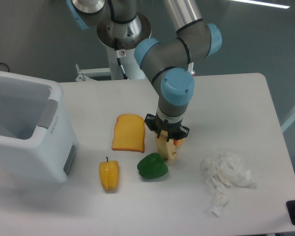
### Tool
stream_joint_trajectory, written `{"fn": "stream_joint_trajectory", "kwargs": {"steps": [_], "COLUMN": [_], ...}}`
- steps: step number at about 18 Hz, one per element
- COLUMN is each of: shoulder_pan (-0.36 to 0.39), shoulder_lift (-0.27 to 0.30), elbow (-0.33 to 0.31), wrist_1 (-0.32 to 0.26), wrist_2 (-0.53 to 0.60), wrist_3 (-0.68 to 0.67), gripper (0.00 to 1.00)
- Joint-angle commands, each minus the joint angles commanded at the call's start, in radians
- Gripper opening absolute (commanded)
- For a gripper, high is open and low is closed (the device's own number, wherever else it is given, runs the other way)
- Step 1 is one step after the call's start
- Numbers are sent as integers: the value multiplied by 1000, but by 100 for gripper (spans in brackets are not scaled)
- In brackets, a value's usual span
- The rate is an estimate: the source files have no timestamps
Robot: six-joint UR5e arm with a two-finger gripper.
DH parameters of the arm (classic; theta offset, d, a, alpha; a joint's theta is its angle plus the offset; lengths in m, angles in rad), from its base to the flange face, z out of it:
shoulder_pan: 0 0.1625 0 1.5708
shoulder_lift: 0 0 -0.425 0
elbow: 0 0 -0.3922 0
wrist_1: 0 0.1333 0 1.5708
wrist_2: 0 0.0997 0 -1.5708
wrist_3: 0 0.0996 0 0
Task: Pick up the square bread
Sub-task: 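Lower the gripper around the pale bread piece and close on it, then lift the gripped pale bread piece up off the table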
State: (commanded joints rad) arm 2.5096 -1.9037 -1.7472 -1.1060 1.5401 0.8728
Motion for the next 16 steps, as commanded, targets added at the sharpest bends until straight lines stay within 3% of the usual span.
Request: {"fn": "stream_joint_trajectory", "kwargs": {"steps": [4,7,13,16], "shoulder_pan": [5,11,18,31], "shoulder_lift": [0,2,3,8], "elbow": [3,5,58,122], "wrist_1": [2,2,-17,-40], "wrist_2": [-2,-2,0,-6], "wrist_3": [0,2,3,-1], "gripper": [13,1,0,0]}}
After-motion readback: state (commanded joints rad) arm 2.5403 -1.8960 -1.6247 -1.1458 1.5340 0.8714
